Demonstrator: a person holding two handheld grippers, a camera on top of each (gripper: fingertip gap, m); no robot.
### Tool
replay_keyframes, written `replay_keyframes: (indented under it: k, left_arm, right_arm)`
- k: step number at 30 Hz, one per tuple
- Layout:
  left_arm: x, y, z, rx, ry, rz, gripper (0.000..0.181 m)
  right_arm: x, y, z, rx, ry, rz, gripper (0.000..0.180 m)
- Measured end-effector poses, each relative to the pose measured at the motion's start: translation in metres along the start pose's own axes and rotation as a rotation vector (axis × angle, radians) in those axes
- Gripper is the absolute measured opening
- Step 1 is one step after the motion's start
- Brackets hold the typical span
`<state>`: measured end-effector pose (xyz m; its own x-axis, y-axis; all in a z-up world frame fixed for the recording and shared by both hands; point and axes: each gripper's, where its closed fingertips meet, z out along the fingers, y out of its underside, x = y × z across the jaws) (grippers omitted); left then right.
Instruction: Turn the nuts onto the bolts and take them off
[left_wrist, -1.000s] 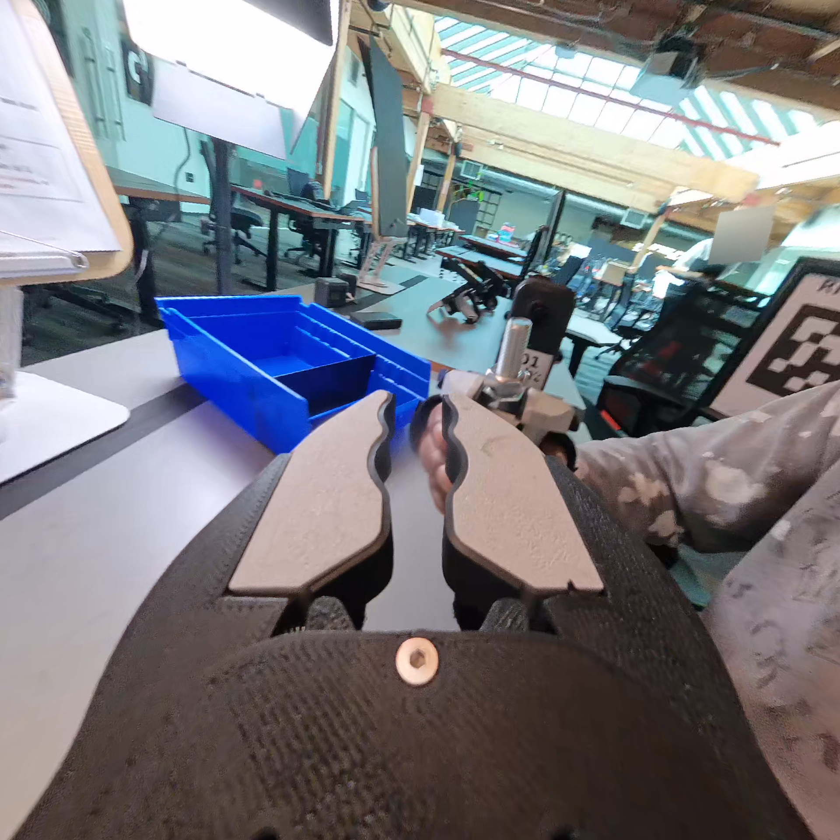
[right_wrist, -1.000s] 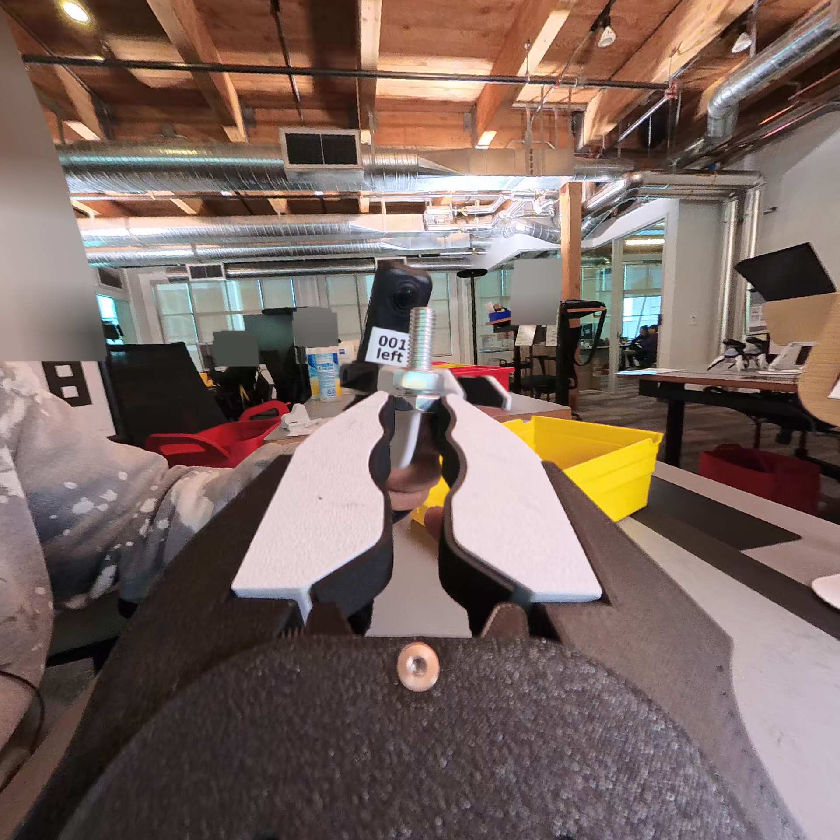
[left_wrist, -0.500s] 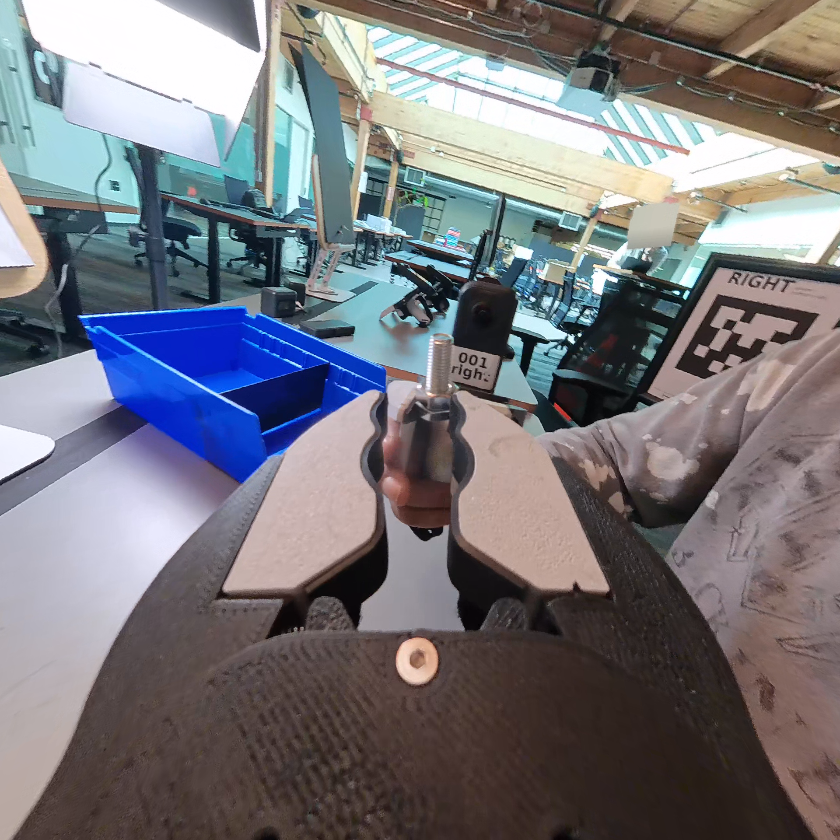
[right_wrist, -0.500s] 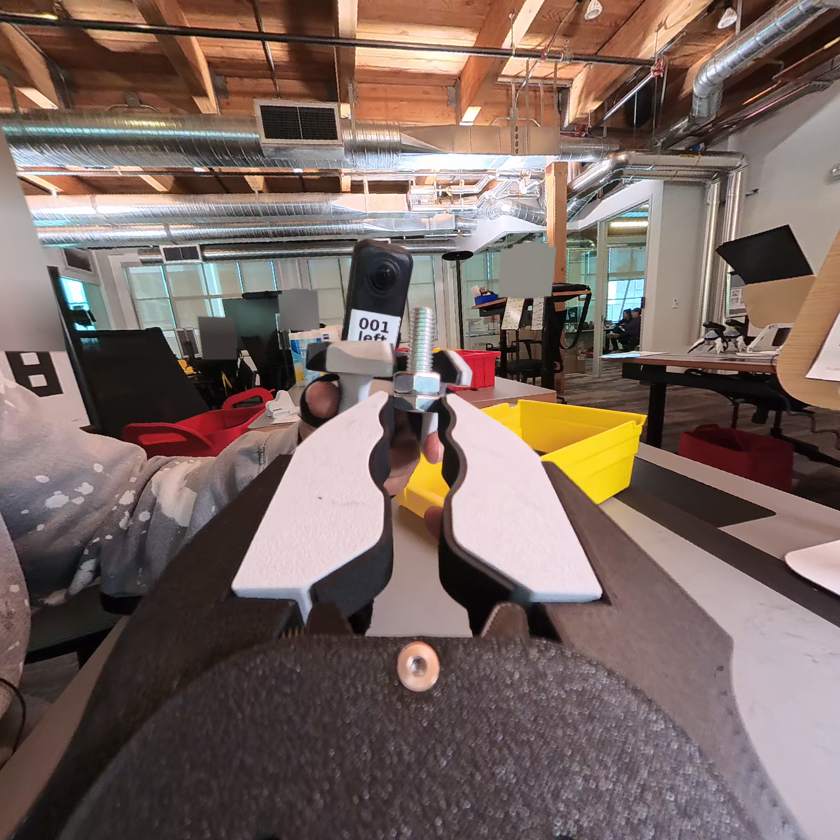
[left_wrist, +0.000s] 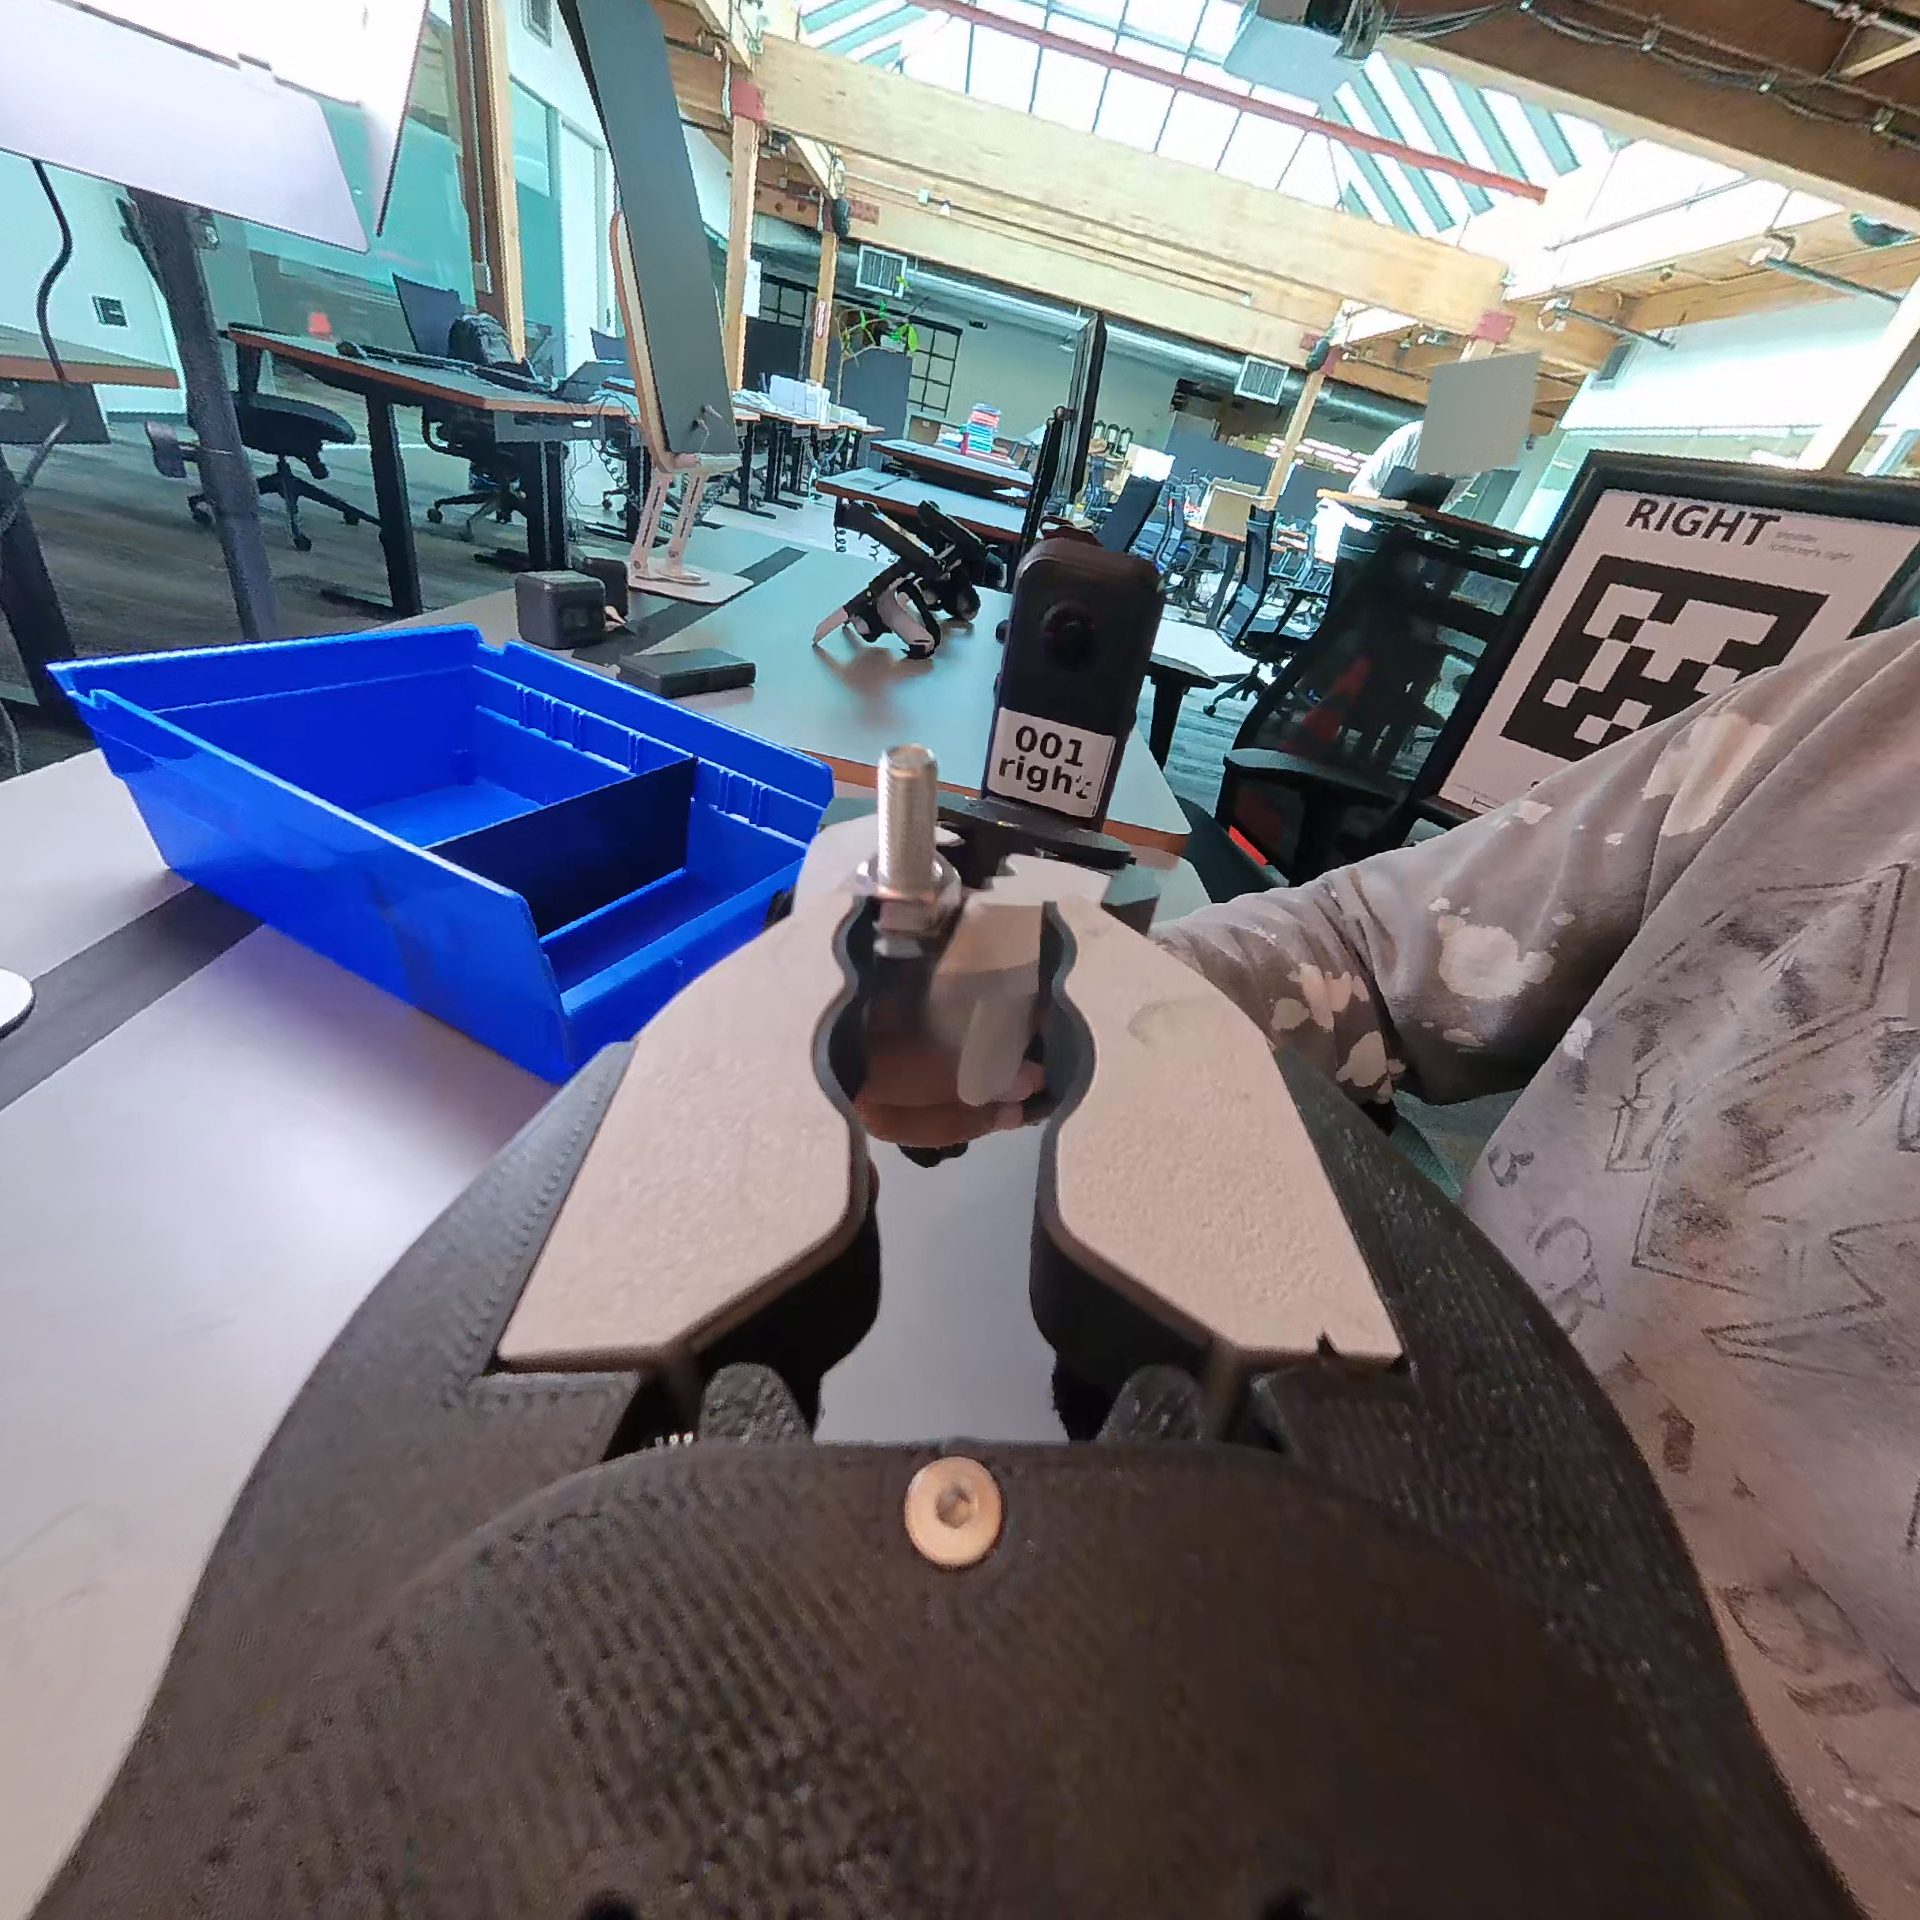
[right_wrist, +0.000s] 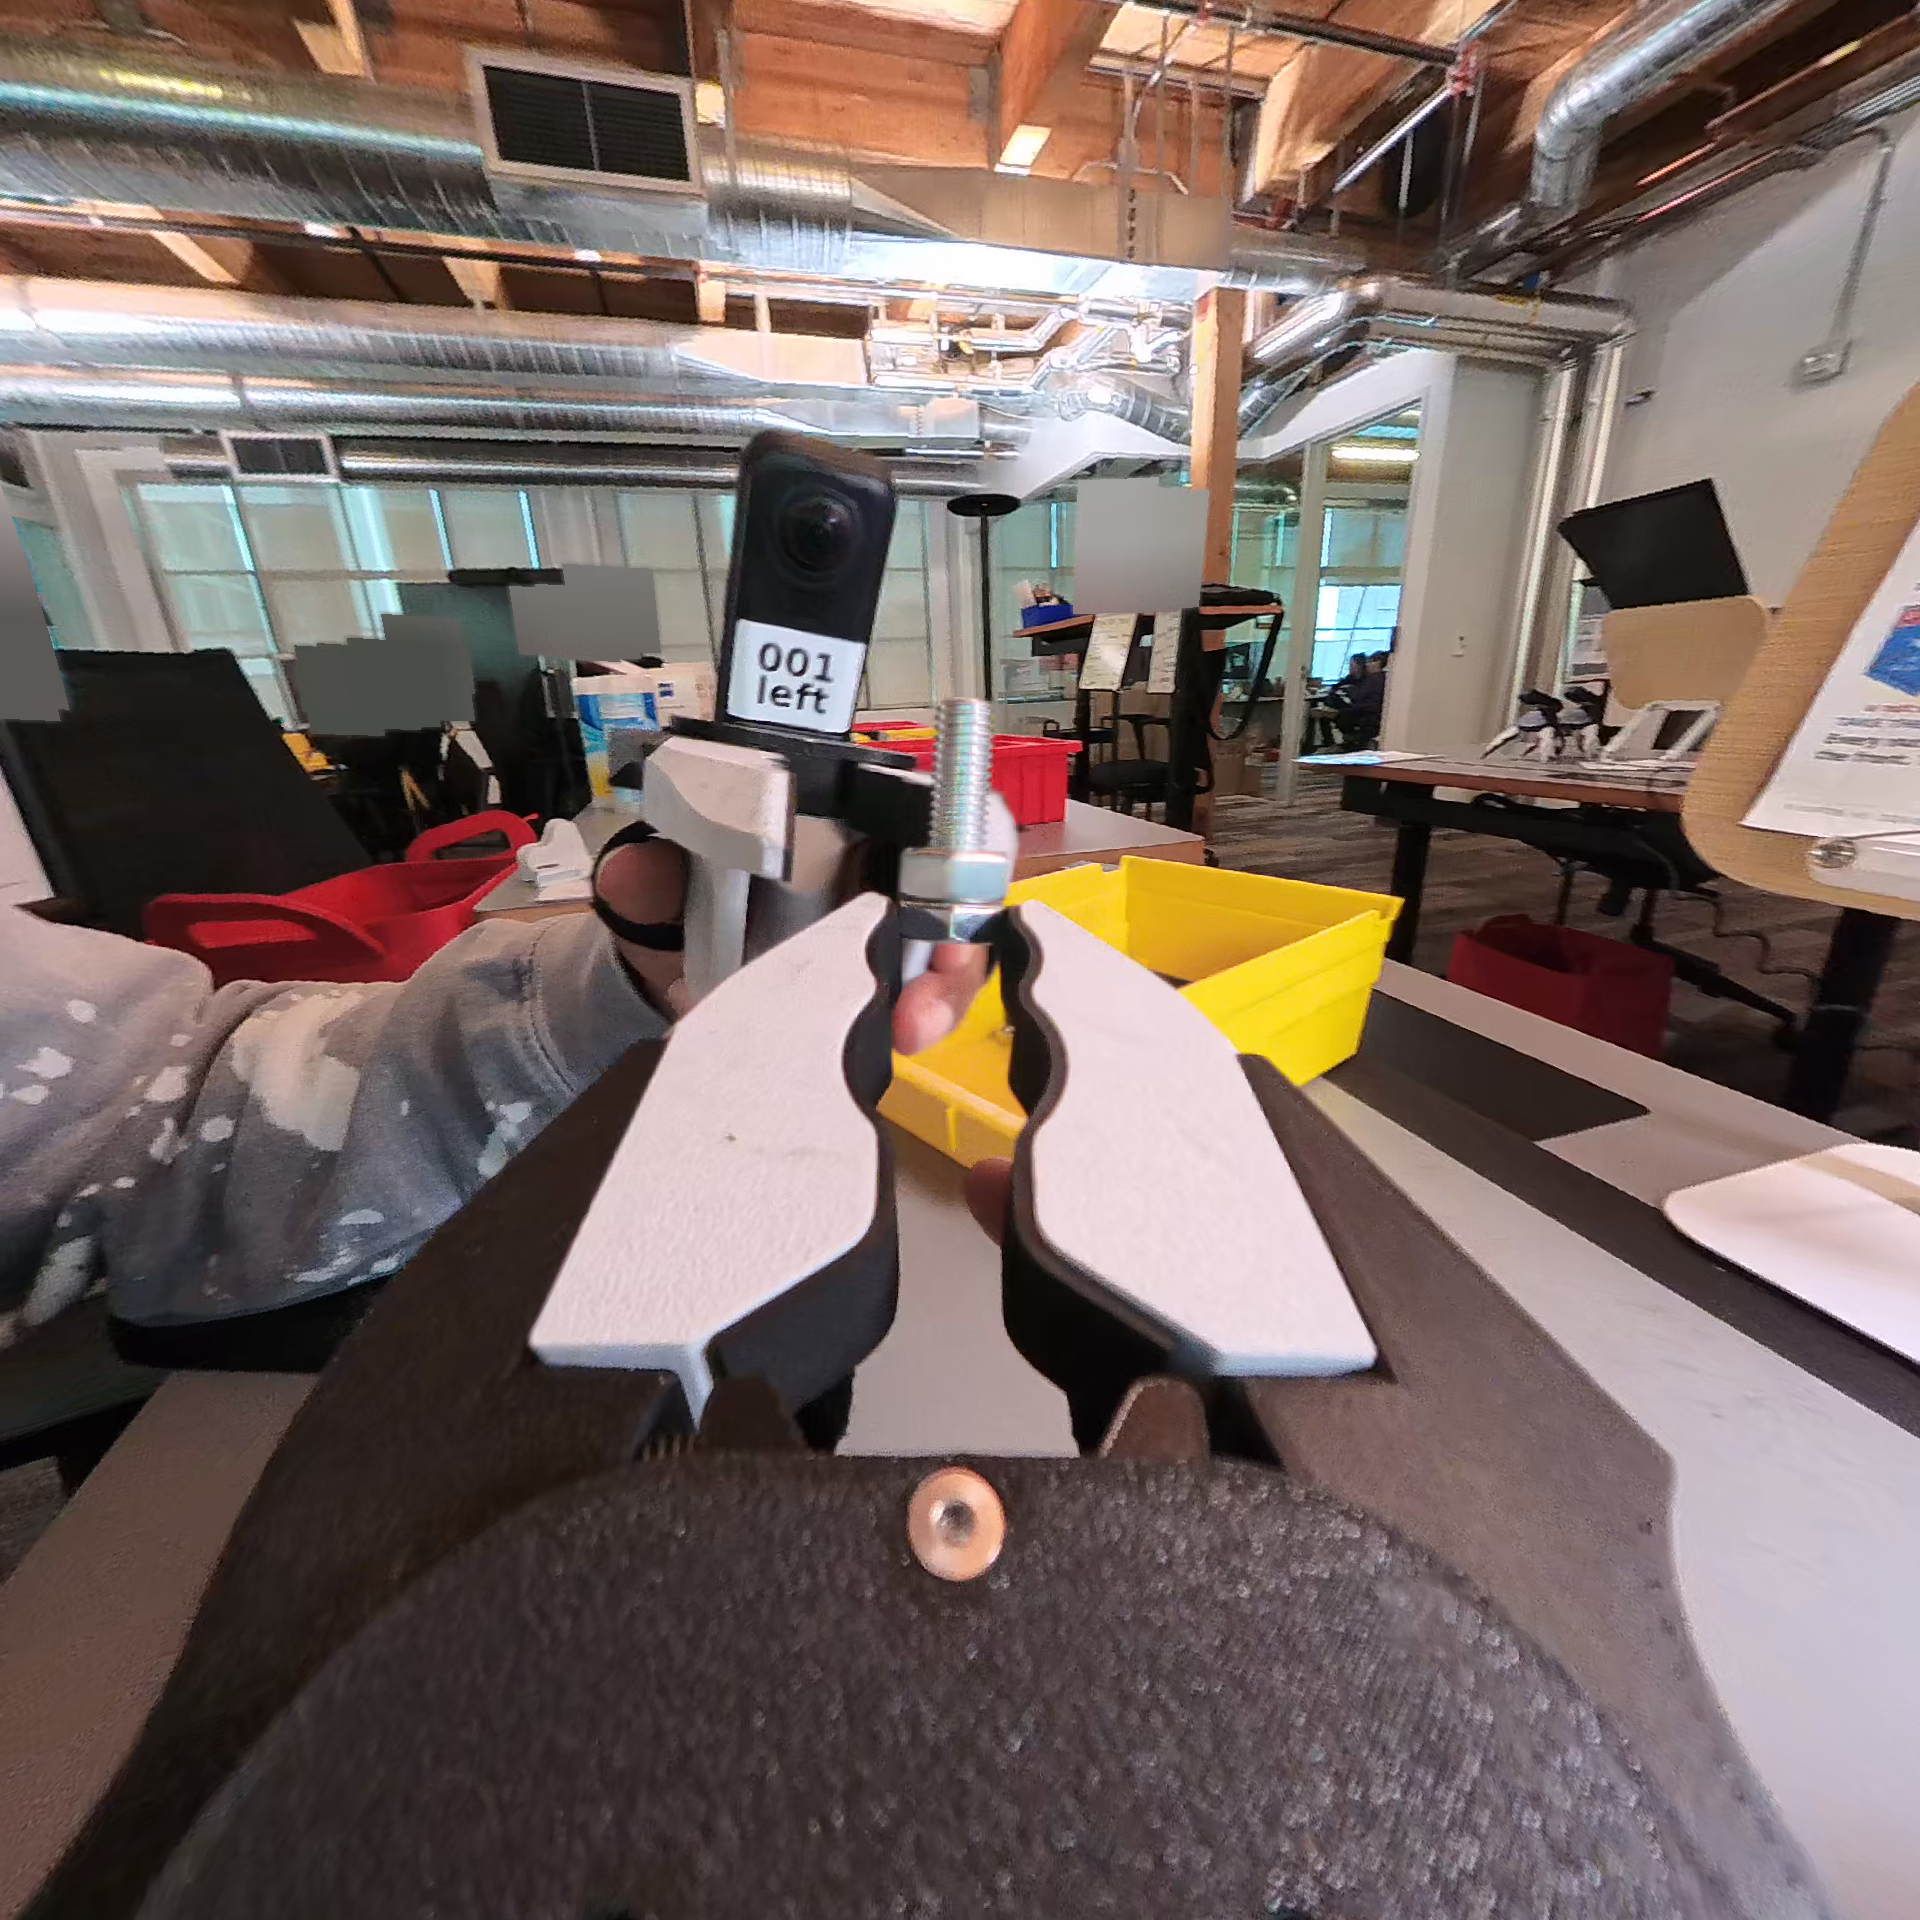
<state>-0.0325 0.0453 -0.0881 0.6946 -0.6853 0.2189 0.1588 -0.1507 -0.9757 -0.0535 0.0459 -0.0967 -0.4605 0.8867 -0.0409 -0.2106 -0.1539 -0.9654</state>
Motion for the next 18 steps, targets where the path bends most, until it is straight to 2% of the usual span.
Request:
replay_keyframes:
  k: [1, 2, 6, 11, 14, 18]
  left_arm:
    - [0.007, -0.002, -0.003, 0.012, 0.049, 0.006, 0.014]
    - [0.015, -0.008, -0.005, 0.047, 0.101, 0.003, 0.012]
    - [0.002, -0.008, -0.005, 0.033, -0.014, 0.054, 0.021]
    - [-0.013, -0.007, -0.006, 0.058, -0.074, 0.006, 0.023]
    - [-0.035, -0.003, -0.011, 0.06, -0.204, 0.033, 0.022]
    - [-0.063, 0.006, -0.02, 0.057, -0.377, 0.072, 0.023]
  right_arm:
    - [0.007, 0.0, -0.002, -0.004, 0.035, 0.007, 0.018]
    - [0.014, 0.001, -0.003, -0.018, 0.056, 0.008, 0.018]
    - [0.022, 0.001, -0.007, -0.013, 0.077, 0.013, 0.018]
    - [0.027, -0.001, -0.009, -0.014, 0.102, 0.004, 0.018]
    - [0.058, -0.009, -0.022, -0.063, 0.23, -0.047, 0.018]
    - [0.136, -0.024, -0.067, -0.273, 0.522, -0.158, 0.018]
